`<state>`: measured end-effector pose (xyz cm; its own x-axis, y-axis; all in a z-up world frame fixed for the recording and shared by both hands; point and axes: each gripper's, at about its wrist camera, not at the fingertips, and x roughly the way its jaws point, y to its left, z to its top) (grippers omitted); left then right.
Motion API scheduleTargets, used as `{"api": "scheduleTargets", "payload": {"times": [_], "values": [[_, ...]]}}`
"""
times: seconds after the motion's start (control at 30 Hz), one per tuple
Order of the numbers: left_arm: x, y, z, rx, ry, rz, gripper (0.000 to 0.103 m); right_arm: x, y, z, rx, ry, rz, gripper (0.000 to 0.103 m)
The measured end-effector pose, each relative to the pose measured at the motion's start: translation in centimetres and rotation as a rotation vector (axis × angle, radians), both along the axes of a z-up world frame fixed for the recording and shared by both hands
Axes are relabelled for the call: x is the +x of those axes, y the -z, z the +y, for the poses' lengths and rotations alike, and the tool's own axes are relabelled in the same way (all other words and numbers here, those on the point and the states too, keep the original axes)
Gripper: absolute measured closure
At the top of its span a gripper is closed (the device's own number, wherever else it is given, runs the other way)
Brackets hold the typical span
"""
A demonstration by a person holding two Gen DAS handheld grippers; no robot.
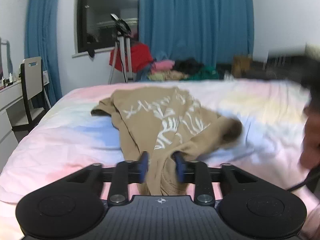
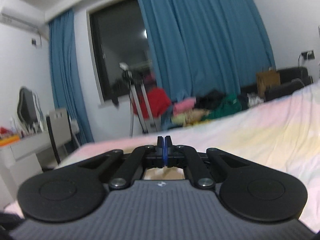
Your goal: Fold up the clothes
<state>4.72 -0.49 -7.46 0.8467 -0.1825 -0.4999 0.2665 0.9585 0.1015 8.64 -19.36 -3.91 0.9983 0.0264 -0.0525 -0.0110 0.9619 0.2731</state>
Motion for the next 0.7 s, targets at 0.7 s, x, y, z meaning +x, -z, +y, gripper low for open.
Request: {"api": "scheduleTargets", "payload": {"times": [0.7], "values": [[-0.3, -2.7, 1.9, -0.075, -0.097, -0.191, 0.09, 1.4, 3.7, 0.5, -0.013, -0.156, 0.378, 0.094]]}}
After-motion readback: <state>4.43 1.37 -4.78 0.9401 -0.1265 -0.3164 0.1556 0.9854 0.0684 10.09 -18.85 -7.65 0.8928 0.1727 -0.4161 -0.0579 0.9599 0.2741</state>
